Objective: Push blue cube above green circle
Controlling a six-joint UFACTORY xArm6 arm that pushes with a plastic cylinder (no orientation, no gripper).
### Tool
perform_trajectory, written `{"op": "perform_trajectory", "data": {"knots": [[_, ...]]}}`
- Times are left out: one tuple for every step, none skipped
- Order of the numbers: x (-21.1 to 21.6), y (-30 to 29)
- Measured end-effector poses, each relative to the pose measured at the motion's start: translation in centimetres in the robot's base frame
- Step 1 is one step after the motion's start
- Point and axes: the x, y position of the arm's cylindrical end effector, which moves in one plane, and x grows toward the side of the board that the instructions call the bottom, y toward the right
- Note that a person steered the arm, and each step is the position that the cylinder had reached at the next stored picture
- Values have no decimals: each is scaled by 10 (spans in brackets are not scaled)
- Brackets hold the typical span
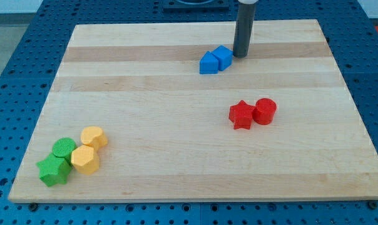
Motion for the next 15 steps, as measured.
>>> {"op": "perform_trajectory", "data": {"knots": [[0,0],[3,-12],[15,-29],[30,-44],[47,-59],[62,-75],[75,-91],[90,-108],[105,-127],[121,-147],[138,-166],[143,-167],[92,-137],[92,-137],[54,-138]]}}
